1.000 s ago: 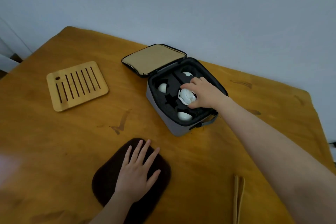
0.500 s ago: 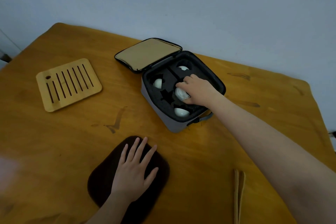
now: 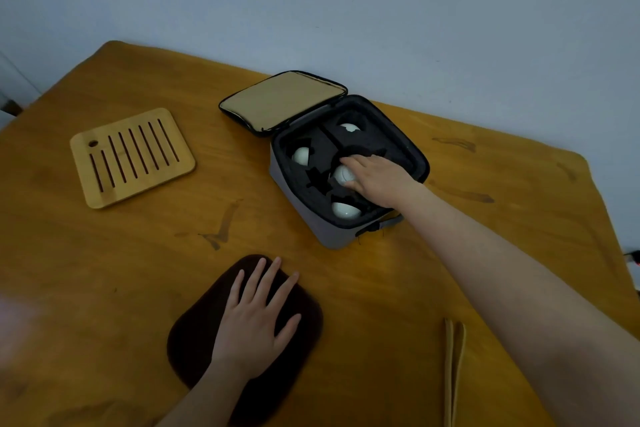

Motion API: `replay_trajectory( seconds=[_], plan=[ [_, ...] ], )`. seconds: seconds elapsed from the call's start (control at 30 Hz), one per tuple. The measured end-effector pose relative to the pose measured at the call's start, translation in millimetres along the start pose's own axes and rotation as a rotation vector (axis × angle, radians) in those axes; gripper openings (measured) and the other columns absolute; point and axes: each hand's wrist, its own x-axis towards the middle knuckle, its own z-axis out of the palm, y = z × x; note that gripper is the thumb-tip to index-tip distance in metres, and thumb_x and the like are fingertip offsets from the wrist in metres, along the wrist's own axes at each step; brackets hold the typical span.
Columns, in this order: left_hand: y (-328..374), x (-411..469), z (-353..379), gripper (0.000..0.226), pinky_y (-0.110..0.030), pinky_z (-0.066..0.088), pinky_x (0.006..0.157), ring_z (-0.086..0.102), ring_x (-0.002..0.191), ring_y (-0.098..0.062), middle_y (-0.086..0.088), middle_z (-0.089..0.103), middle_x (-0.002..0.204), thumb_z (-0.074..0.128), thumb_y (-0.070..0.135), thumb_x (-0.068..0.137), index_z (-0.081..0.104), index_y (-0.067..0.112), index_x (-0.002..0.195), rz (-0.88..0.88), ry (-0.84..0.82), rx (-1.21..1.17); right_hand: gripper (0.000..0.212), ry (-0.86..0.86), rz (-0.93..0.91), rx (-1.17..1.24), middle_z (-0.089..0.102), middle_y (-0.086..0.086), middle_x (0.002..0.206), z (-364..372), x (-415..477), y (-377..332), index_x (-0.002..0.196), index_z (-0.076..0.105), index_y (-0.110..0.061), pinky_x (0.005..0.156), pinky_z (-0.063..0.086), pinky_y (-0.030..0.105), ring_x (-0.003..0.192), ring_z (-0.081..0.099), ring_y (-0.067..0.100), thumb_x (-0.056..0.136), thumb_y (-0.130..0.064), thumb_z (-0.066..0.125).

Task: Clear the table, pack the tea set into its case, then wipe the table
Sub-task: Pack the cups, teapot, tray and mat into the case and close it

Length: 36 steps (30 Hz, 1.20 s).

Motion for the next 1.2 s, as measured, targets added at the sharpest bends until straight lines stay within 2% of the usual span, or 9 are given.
replay_trajectory(
  seconds=[0.2, 0.37, 0.5, 0.6, 0.7, 0.83, 0.97, 1.1, 1.2],
  plan=[
    [0.0, 1.8, 0.9, 0.062, -0.049, 0.011, 0.117, 0.003, 0.149, -0.02, 0.001, 0.011, 0.162, 0.022, 0.064, 0.096, 0.022, 0.037, 0.151, 0.002, 0.027, 0.005, 0.045, 0.22, 0.135, 0.086, 0.057, 0.001, 0.133, -10.5, -26.1, 4.2, 0.132, 0.056, -0.018, 0.097, 0.045, 0.039, 0.121, 0.052, 0.024, 0.091, -0.033, 0.065],
    [-2.2, 0.3, 4.2, 0.062, -0.049, 0.012, 0.117, 0.005, 0.149, -0.022, 0.0, 0.012, 0.162, 0.022, 0.063, 0.096, 0.022, 0.036, 0.152, -0.001, 0.026, 0.005, 0.031, 0.381, 0.255, 0.317, 0.067, -0.002, 0.113, -7.8, -66.0, -16.2, 0.122, 0.065, -0.02, 0.086, 0.05, 0.037, 0.109, 0.058, 0.02, 0.096, -0.035, 0.057],
    [-2.5, 0.7, 5.1, 0.063, -0.05, 0.014, 0.116, 0.013, 0.148, -0.025, -0.002, 0.018, 0.16, 0.023, 0.064, 0.095, 0.025, 0.034, 0.151, 0.001, 0.008, 0.007, 0.042, 0.261, 0.183, 0.295, 0.055, -0.002, 0.137, 4.4, -86.7, -58.4, 0.127, 0.063, -0.023, 0.115, 0.026, 0.042, 0.129, 0.045, 0.017, 0.099, -0.048, 0.044],
    [-1.0, 1.2, 2.4, 0.064, -0.05, 0.015, 0.115, 0.015, 0.148, -0.026, -0.004, 0.018, 0.16, 0.022, 0.063, 0.096, 0.024, 0.032, 0.152, 0.002, -0.022, 0.006, 0.052, 0.188, 0.236, 0.194, 0.037, -0.001, 0.153, 16.5, -91.0, -87.9, 0.14, 0.05, -0.026, 0.121, 0.0, 0.048, 0.145, 0.024, 0.019, 0.1, -0.055, 0.034],
    [-0.2, -0.4, -6.3, 0.063, -0.048, 0.013, 0.116, 0.019, 0.147, -0.026, -0.005, 0.014, 0.16, 0.014, 0.06, 0.097, 0.02, 0.031, 0.153, -0.007, -0.046, -0.045, 0.05, 0.184, 0.321, 0.109, 0.033, -0.001, 0.156, 20.6, -94.1, -111.0, 0.147, 0.039, -0.022, 0.12, -0.001, 0.048, 0.147, 0.02, 0.02, 0.102, -0.043, 0.038],
    [-15.2, 15.9, -45.1, 0.061, -0.041, -0.007, 0.118, -0.009, 0.148, -0.018, 0.004, -0.008, 0.161, 0.034, 0.049, 0.098, 0.007, 0.037, 0.152, -0.076, 0.06, -0.279, 0.046, 0.182, 0.422, 0.123, 0.033, -0.002, 0.156, 13.9, -90.5, -126.2, 0.149, 0.034, -0.022, 0.122, 0.004, 0.044, 0.143, 0.027, 0.02, 0.104, -0.03, 0.039],
    [-68.5, 45.0, -97.0, 0.063, -0.044, 0.007, 0.119, 0.0, 0.148, -0.024, 0.0, -0.006, 0.162, 0.055, 0.034, 0.094, 0.024, 0.035, 0.149, -0.292, 0.188, -0.453, 0.048, 0.168, 0.456, 0.124, 0.029, 0.001, 0.158, 11.4, -90.1, -134.7, 0.151, 0.03, -0.02, 0.122, 0.005, 0.042, 0.145, 0.023, 0.021, 0.104, -0.027, 0.038],
    [-164.7, 66.9, -129.4, 0.059, -0.047, 0.037, 0.107, 0.028, 0.137, -0.035, -0.01, 0.015, 0.156, 0.057, 0.028, 0.093, 0.033, 0.022, 0.146, -0.807, 0.145, -0.681, 0.066, 0.116, 0.486, 0.053, 0.012, 0.011, 0.162, 13.7, -96.4, -147.5, 0.156, 0.015, -0.017, 0.122, 0.006, 0.045, 0.15, 0.006, 0.027, 0.101, -0.035, 0.047],
    [-229.6, 73.7, -139.0, 0.061, -0.049, 0.038, 0.103, 0.038, 0.124, -0.04, -0.019, 0.03, 0.14, 0.059, 0.036, 0.09, 0.034, 0.011, 0.141, -1.124, 0.066, -0.709, 0.078, 0.221, 0.484, 0.0, 0.027, 0.018, 0.157, 13.5, -102.7, -174.1, 0.152, 0.029, -0.015, 0.118, 0.022, 0.052, 0.147, 0.021, 0.034, 0.087, -0.032, 0.069]
  ],
)
